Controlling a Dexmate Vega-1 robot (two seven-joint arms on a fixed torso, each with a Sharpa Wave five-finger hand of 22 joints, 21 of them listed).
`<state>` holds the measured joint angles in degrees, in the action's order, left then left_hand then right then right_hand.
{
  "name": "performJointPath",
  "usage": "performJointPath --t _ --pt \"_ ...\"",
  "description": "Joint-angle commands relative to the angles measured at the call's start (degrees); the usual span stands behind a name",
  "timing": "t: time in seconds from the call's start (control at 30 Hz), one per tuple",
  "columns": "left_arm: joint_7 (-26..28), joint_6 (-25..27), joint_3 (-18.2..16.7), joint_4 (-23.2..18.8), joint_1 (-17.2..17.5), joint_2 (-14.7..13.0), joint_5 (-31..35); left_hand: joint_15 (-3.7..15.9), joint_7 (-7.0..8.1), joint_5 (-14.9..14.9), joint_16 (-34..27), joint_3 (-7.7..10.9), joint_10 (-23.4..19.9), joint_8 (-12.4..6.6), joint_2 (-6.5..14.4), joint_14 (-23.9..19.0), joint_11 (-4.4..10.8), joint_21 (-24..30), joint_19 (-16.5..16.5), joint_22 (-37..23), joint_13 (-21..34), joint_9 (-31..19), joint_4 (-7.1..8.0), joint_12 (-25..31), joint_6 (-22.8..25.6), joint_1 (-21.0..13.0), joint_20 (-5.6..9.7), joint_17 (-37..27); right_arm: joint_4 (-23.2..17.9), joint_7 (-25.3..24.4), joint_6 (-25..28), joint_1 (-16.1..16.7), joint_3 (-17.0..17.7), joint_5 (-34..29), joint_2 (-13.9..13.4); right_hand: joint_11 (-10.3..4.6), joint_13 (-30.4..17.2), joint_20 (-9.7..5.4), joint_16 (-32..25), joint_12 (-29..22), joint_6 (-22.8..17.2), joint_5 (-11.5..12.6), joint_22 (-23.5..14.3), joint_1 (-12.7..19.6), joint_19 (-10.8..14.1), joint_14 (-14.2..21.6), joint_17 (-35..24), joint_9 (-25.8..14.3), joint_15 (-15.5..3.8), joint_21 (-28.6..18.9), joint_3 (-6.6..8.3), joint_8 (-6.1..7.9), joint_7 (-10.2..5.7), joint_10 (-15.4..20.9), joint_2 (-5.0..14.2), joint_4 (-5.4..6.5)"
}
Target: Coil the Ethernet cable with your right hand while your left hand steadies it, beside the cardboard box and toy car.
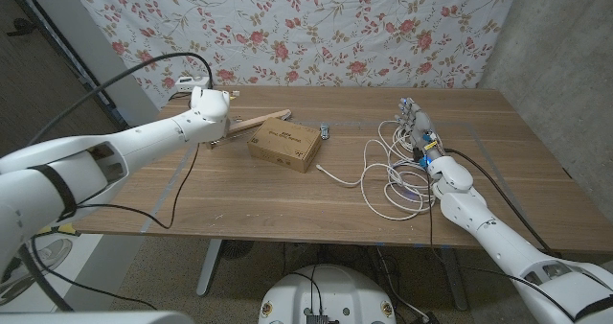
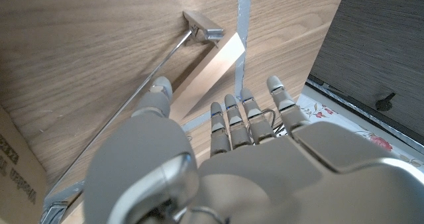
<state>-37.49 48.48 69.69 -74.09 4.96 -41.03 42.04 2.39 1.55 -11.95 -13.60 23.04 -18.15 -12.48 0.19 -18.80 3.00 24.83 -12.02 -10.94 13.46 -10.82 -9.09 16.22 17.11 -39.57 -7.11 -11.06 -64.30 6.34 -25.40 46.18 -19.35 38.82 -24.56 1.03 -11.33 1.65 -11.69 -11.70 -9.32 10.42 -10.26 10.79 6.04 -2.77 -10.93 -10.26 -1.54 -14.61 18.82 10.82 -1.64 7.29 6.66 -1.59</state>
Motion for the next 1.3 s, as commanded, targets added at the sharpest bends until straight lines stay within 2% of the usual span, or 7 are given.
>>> performJointPath --t 0.03,0.63,0.77,0.87,1.0,1.13,1.3 --pt "5.88 -1.59 -1.37 0.97 1.83 -0.11 -5.02 0.98 -0.1 -0.17 -0.46 0.11 -0.88 -0.44 0.27 -0.92 0.15 0.38 -0.96 -0.16 0.27 -0.2 0.08 0.46 0.89 -1.24 -0.27 -0.26 0.09 0.06 0.46 -0.02 0.1 0.05 -0.25 -0.03 -0.07 0.16 0.03 -0.11 -0.45 0.5 -0.16 -0.3 0.67 0.04 -0.15 -0.32 0.11 0.2 0.41 0.21 -0.2 0.33 -0.08 -0.17" --pt "19.03 -4.04 -5.86 0.09 8.58 -0.26 -11.45 2.2 -0.12 0.42 -2.07 0.61 -5.38 -0.36 3.07 -5.61 1.57 1.88 -6.02 -0.12 0.72 -0.21 -0.5 1.7 2.91 -5.94 -0.08 -0.23 0.53 -1.03 0.8 -0.63 -0.1 -0.91 -0.39 -0.05 -0.07 0.24 0.06 -0.09 -0.6 0.51 -0.16 -0.41 0.74 0.13 -0.15 -0.32 0.31 0.37 0.45 0.25 -0.49 0.43 -0.14 -0.19" --pt "25.07 -3.8 -8.13 0.18 11.77 0.44 -12.94 3.35 -0.26 0.78 -3.13 1.35 -7.77 -0.49 4.37 -8.83 1.7 2.98 -9.24 -0.09 0.99 -0.22 -0.99 2.39 4.33 -9.59 0.21 -0.21 0.66 -1.6 0.97 -0.73 -0.15 -1.27 -0.42 0.01 -0.08 0.26 0.05 -0.11 -0.66 0.51 -0.16 -0.45 0.77 0.16 -0.16 -0.32 0.3 0.4 0.46 0.27 -0.55 0.48 -0.13 -0.18" --pt "30.91 -4.14 -10.33 0.64 14.57 1.34 -14.07 4.78 -1.31 1.25 -4.9 3.97 -11.81 -1.17 7.59 -13.66 2.54 4.79 -13.67 -0.13 1.65 -0.36 -1.75 3.69 7.7 -17.44 0.67 -0.49 0.69 -2.0 1.08 -0.78 -0.18 -1.55 -0.51 0.02 -0.08 0.27 0.06 -0.11 -0.67 0.51 -0.17 -0.49 0.78 0.17 -0.16 -0.32 0.33 0.43 0.46 0.26 -0.58 0.51 -0.15 -0.18" --pt "37.8 -6.59 -12.69 2.26 17.57 2.7 -15.49 7.79 -1.79 0.19 -7.97 9.94 -17.21 -2.03 10.64 -22.2 3.67 8.66 -19.74 -0.6 3.07 -0.69 -1.92 5.63 12.07 -29.7 4.08 -1.23 -0.16 -3.57 1.7 -0.59 -0.44 -2.86 -1.17 0.01 -0.08 0.29 0.05 -0.09 -0.72 0.51 -0.17 -0.5 0.8 0.2 -0.16 -0.32 0.32 0.46 0.47 0.28 -0.6 0.49 -0.16 -0.18" --pt "42.48 -11.84 -15.63 4.62 19.72 3.62 -18.79 10.07 -2.29 0.46 -11.12 12.82 -23.15 -3.39 10.97 -30.36 3.9 13.9 -24.77 -1.65 5.08 -1.12 -1.27 8.63 17.93 -37.25 8.78 -3.01 -0.76 -4.41 2.16 -0.36 -0.46 -3.3 -1.5 0.02 -0.08 0.35 0.05 -0.09 -0.74 0.51 -0.17 -0.53 0.82 0.25 -0.15 -0.32 0.32 0.51 0.47 0.28 -0.66 0.52 -0.19 -0.2" --pt "45.04 -17.33 -19.04 8.66 20.93 5.32 -23.83 9.91 -3.98 1.55 -12.42 12.84 -25.67 -3.66 10.64 -33.67 2.67 18.7 -28.76 -2.27 6.89 -1.52 -0.37 10.63 20.72 -39.58 11.84 -5.12 -1.75 -5.54 2.8 0.12 -0.44 -3.76 -1.93 -0.02 -0.08 0.35 0.04 -0.06 -0.84 0.52 -0.17 -0.55 0.82 0.35 -0.15 -0.32 0.39 0.57 0.48 0.3 -0.71 0.48 -0.24 -0.22"
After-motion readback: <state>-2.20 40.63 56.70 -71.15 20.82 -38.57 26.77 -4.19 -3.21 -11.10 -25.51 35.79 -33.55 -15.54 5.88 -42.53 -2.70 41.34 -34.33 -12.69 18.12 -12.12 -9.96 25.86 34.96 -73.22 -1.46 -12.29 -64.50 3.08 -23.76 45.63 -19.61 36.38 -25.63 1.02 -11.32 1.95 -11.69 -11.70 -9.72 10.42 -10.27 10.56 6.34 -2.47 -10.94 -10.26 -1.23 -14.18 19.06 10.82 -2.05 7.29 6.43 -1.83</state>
